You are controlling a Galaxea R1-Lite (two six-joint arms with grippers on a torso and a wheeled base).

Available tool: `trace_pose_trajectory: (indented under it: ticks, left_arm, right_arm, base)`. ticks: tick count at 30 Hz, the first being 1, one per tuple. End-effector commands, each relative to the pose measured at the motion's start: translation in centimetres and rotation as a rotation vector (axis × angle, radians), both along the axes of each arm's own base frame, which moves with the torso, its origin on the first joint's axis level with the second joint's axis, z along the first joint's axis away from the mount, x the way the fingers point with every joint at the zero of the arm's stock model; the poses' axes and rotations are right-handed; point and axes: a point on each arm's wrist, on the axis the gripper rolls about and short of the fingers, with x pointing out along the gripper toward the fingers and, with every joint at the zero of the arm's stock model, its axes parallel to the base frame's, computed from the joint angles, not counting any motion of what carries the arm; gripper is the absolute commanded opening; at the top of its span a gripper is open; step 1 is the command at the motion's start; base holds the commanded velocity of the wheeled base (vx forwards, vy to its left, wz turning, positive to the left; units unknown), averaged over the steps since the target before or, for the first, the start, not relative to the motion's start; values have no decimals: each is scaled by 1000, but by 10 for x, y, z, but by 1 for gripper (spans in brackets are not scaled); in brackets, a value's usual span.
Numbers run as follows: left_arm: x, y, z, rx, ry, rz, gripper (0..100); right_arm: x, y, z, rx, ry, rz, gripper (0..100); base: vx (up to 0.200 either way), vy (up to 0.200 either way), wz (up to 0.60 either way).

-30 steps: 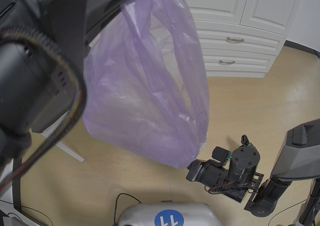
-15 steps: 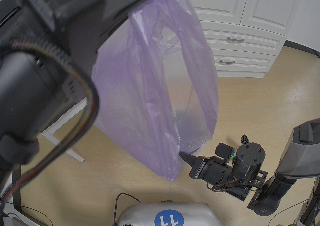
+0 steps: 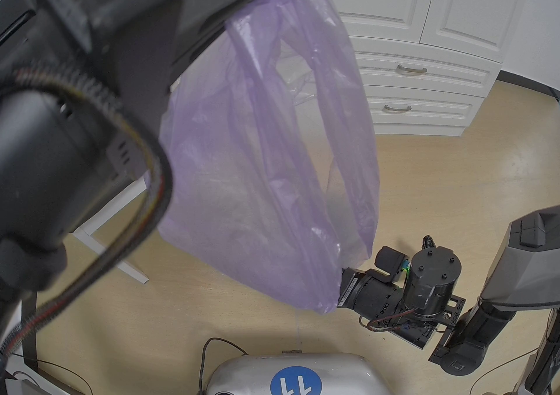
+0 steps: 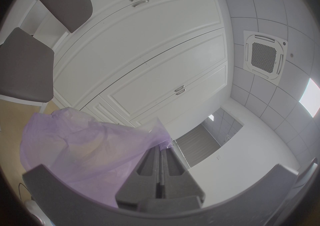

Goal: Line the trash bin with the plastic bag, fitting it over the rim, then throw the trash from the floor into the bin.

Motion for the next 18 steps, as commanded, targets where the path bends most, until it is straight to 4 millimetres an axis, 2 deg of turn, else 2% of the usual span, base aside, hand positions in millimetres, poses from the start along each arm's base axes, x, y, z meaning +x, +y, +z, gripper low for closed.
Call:
trace_pose_trajectory:
  ticks: [1, 9, 10, 18]
  left_arm:
    - [0, -2, -1, 5, 3, -4, 0]
    - [-1, -3, -1, 6, 2, -5, 0]
    - [-1, -3, -1, 6, 2, -5, 0]
    - [0, -4, -3, 11, 3, -4, 0]
  right_arm:
    - [1, 1, -3, 1, -3, 2, 100]
    - [-1, 4, -7, -12, 5, -6, 100]
    - [-1, 4, -7, -11, 4, -7, 0]
    - [-7, -1, -3, -15, 3, 7, 0]
  base:
    - [0, 0, 0]
    - [0, 0, 0]
    - [0, 0, 0]
    - [0, 0, 0]
